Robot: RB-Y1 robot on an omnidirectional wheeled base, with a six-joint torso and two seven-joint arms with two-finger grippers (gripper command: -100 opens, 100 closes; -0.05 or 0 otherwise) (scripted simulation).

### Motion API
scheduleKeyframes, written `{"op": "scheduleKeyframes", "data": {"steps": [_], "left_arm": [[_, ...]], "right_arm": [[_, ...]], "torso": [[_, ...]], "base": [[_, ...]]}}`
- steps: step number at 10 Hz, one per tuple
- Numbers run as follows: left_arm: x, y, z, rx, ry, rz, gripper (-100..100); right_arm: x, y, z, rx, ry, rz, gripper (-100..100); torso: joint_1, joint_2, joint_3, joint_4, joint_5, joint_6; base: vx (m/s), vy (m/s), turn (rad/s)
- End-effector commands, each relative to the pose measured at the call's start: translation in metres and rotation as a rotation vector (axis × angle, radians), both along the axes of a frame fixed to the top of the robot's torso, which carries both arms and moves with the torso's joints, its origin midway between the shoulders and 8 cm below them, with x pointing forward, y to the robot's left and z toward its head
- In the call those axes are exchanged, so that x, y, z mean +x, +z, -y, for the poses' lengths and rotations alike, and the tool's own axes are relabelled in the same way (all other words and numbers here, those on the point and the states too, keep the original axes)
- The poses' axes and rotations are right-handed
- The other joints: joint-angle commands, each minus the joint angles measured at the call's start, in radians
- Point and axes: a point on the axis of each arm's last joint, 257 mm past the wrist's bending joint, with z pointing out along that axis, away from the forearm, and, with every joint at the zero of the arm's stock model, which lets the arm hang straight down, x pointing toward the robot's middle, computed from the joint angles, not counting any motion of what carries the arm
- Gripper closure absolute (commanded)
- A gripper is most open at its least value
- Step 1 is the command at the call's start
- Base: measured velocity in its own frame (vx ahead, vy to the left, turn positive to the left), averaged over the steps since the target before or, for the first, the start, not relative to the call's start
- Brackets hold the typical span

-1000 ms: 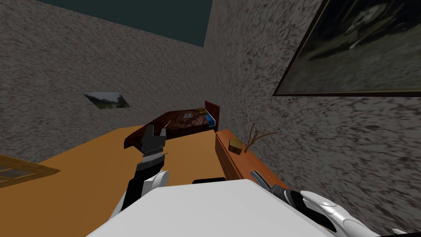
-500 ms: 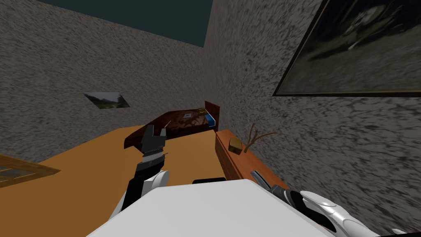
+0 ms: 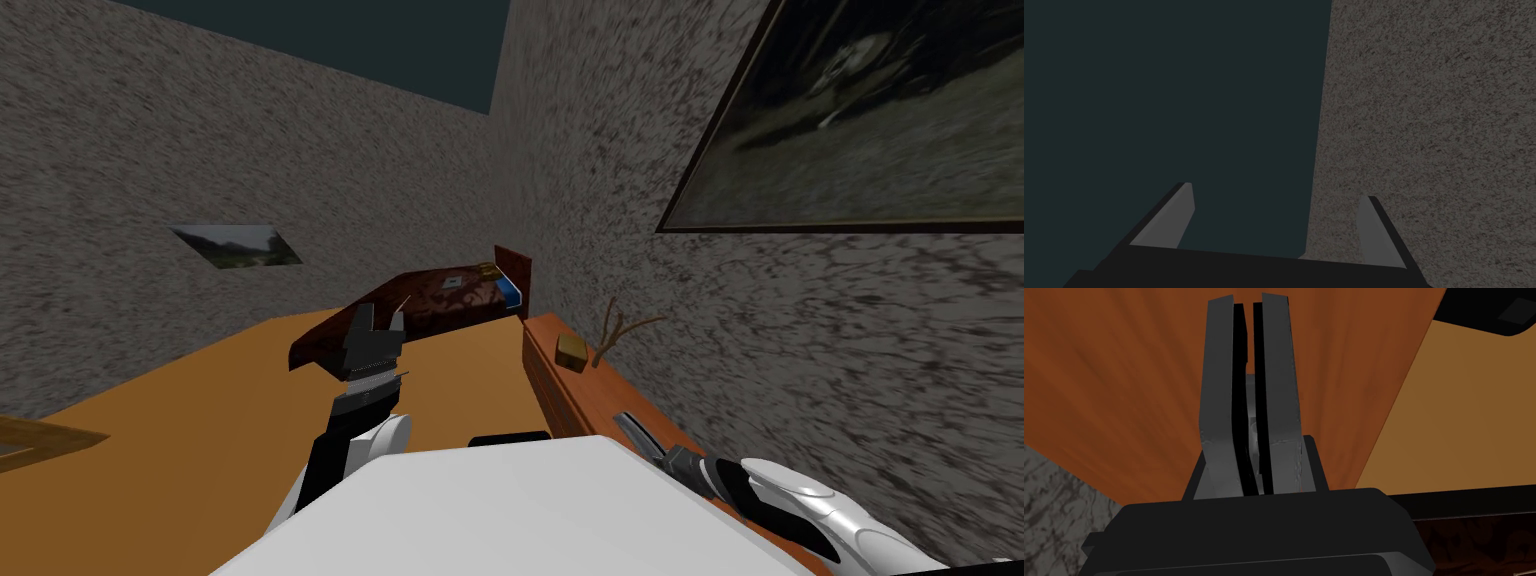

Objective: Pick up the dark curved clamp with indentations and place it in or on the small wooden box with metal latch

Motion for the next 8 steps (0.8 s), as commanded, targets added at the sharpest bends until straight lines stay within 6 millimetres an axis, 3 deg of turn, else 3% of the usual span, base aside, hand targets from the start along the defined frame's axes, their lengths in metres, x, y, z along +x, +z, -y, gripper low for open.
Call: {"op": "scheduleKeyframes", "data": {"steps": [1, 2, 7, 8], "left_arm": [[0.000, 0.000, 0.000, 0.000, 0.000, 0.000, 0], [0.000, 0.000, 0.000, 0.000, 0.000, 0.000, 0], [0.000, 0.000, 0.000, 0.000, 0.000, 0.000, 0], [0.000, 0.000, 0.000, 0.000, 0.000, 0.000, 0]], "right_arm": [[0.000, 0.000, 0.000, 0.000, 0.000, 0.000, 0], [0.015, 0.013, 0.005, 0.008, 0.010, 0.018, 100], [0.053, 0.053, 0.020, 0.026, 0.040, 0.060, 100], [0.053, 0.053, 0.020, 0.026, 0.040, 0.060, 100]], "torso": [[0.000, 0.000, 0.000, 0.000, 0.000, 0.000], [-0.001, 0.000, 0.000, 0.000, 0.000, 0.000], [0.006, -0.007, -0.003, 0.001, 0.002, -0.004], [0.005, -0.007, -0.003, 0.001, 0.003, -0.004]], "base": [[0.000, 0.005, 0.001], [0.032, 0.051, 0.001], [0.093, 0.077, 0.010], [0.069, 0.039, 0.017]]}}
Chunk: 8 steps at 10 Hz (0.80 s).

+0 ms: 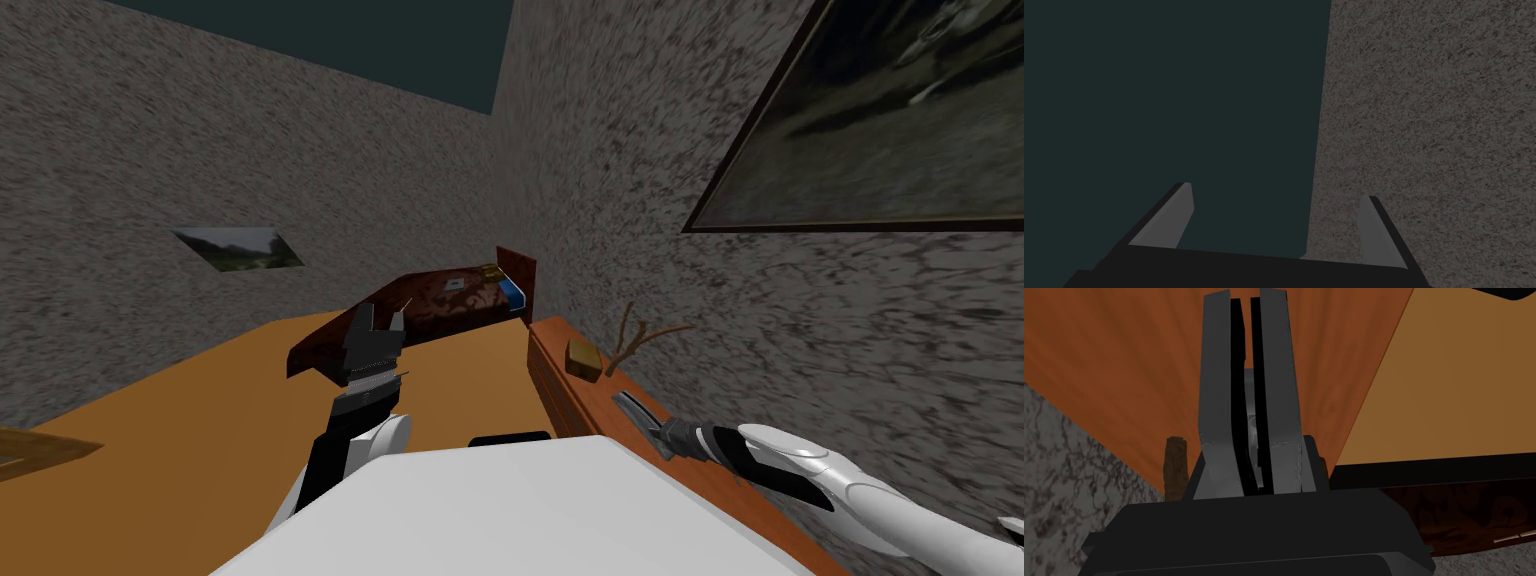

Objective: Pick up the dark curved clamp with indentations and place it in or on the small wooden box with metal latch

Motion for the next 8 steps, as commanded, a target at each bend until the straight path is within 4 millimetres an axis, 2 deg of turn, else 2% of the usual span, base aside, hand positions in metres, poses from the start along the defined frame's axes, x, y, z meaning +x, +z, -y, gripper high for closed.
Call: {"op": "scheduleKeyframes", "data": {"steps": [1, 6, 7, 8], "left_arm": [[0.000, 0.000, 0.000, 0.000, 0.000, 0.000, 0], [0.000, 0.000, 0.000, 0.000, 0.000, 0.000, 0], [0.000, 0.000, 0.000, 0.000, 0.000, 0.000, 0], [0.000, 0.000, 0.000, 0.000, 0.000, 0.000, 0]], "right_arm": [[0.016, 0.021, 0.005, 0.007, 0.016, 0.016, 100], [0.048, 0.070, 0.018, 0.015, 0.054, 0.042, 100], [0.055, 0.086, 0.022, 0.013, 0.067, 0.046, 100], [0.055, 0.086, 0.022, 0.013, 0.067, 0.046, 100]], "torso": [[0.000, 0.000, 0.000, 0.000, 0.000, 0.000], [0.004, -0.002, -0.001, 0.001, 0.001, -0.002], [0.004, -0.004, -0.001, 0.001, 0.000, -0.004], [0.005, -0.006, -0.002, 0.001, 0.000, -0.007]], "base": [[0.086, 0.067, -0.001], [0.103, 0.096, -0.003], [0.103, 0.101, -0.011], [0.089, 0.076, 0.000]]}}
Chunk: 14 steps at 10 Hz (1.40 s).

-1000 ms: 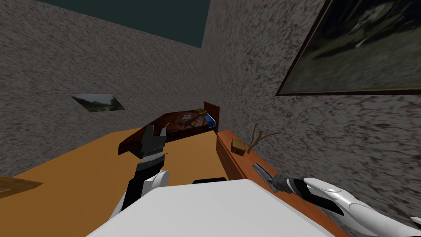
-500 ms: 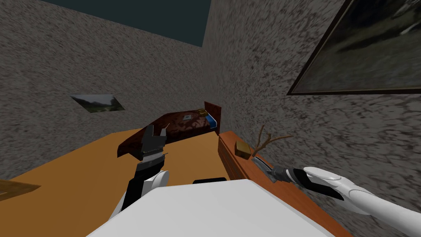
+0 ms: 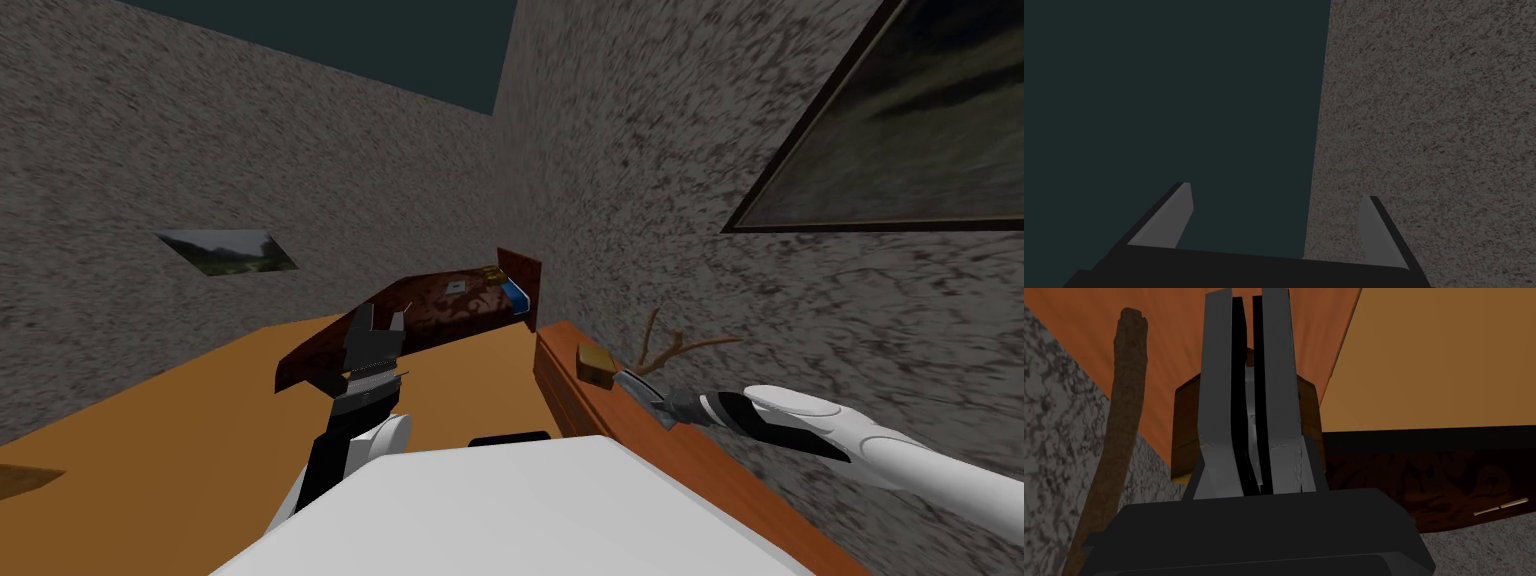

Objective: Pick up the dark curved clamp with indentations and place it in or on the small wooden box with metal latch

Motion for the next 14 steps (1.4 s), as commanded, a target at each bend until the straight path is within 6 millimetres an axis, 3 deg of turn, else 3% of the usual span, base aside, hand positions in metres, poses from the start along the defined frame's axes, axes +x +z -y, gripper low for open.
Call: {"op": "scheduleKeyframes", "data": {"steps": [1, 7, 14], "left_arm": [[0.000, 0.000, 0.000, 0.000, 0.000, 0.000, 0], [0.000, 0.000, 0.000, 0.000, 0.000, 0.000, 0], [0.000, 0.000, 0.000, 0.000, 0.000, 0.000, 0]], "right_arm": [[0.009, 0.017, 0.005, -0.001, 0.013, 0.005, 100], [0.004, 0.063, 0.026, -0.041, 0.041, -0.046, 100], [-0.018, 0.093, 0.045, -0.081, 0.024, -0.119, 100]], "torso": [[0.000, 0.000, 0.000, 0.000, 0.000, 0.000], [-0.001, -0.012, -0.006, -0.001, -0.002, -0.010], [-0.003, -0.012, -0.007, -0.002, -0.002, -0.008]], "base": [[0.095, 0.057, -0.004], [0.110, 0.070, -0.005], [0.107, 0.039, -0.010]]}}
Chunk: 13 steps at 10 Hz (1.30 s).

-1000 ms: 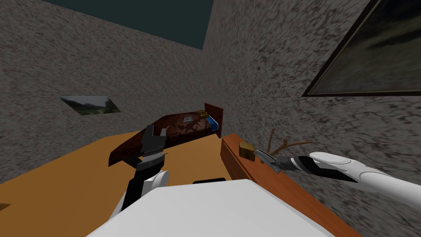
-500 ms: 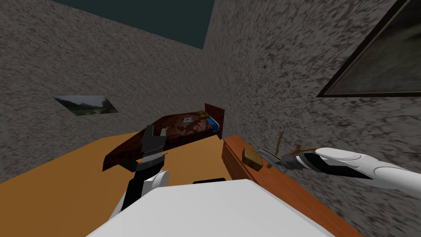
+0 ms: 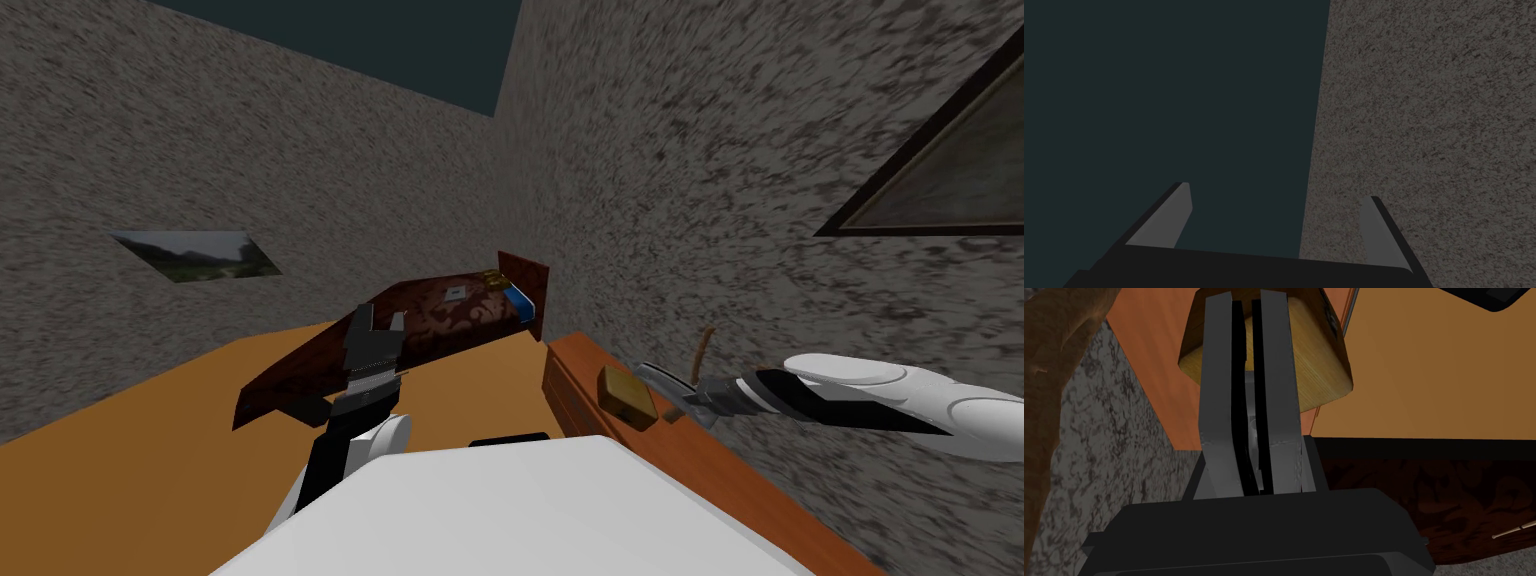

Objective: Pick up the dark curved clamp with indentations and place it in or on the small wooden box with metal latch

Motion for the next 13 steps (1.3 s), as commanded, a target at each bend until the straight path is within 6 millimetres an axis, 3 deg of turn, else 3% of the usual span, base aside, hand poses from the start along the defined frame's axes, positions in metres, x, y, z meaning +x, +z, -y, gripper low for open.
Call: {"op": "scheduleKeyframes", "data": {"steps": [1, 5, 6, 10, 11, 12, 13], "left_arm": [[0.000, 0.000, 0.000, 0.000, 0.000, 0.000, 0], [0.000, 0.000, 0.000, 0.000, 0.000, 0.000, 0], [0.000, 0.000, 0.000, 0.000, 0.000, 0.000, 0], [0.000, 0.000, 0.000, 0.000, 0.000, 0.000, 0], [0.000, 0.000, 0.000, 0.000, 0.000, 0.000, 0], [0.000, 0.000, 0.000, 0.000, 0.000, 0.000, 0], [0.000, 0.000, 0.000, 0.000, 0.000, 0.000, 0]], "right_arm": [[-0.005, 0.006, 0.004, -0.008, -0.008, -0.016, 100], [-0.016, 0.016, 0.011, -0.025, -0.026, -0.048, 100], [-0.016, 0.017, 0.011, -0.026, -0.028, -0.048, -100], [-0.016, 0.017, 0.011, -0.026, -0.028, -0.048, -100], [-0.016, 0.017, 0.011, -0.026, -0.028, -0.048, 0], [-0.007, 0.033, 0.010, -0.023, -0.022, -0.040, -100], [-0.005, 0.038, 0.009, -0.022, -0.020, -0.038, -100]], "torso": [[0.000, 0.000, 0.000, 0.000, 0.000, 0.000], [0.001, -0.001, -0.001, 0.000, 0.001, 0.000], [0.000, 0.002, 0.001, 0.000, 0.000, 0.000], [-0.001, 0.007, 0.004, 0.002, 0.000, 0.000], [-0.001, 0.007, 0.004, 0.002, 0.000, 0.000], [-0.001, 0.007, 0.004, 0.002, 0.000, 0.000], [-0.001, 0.008, 0.005, 0.002, 0.000, 0.000]], "base": [[0.097, 0.027, -0.009], [0.100, 0.021, -0.009], [0.009, 0.002, 0.002], [0.000, 0.000, 0.000], [0.000, 0.000, 0.000], [-0.030, -0.008, -0.075], [-0.045, -0.015, -0.065]]}}
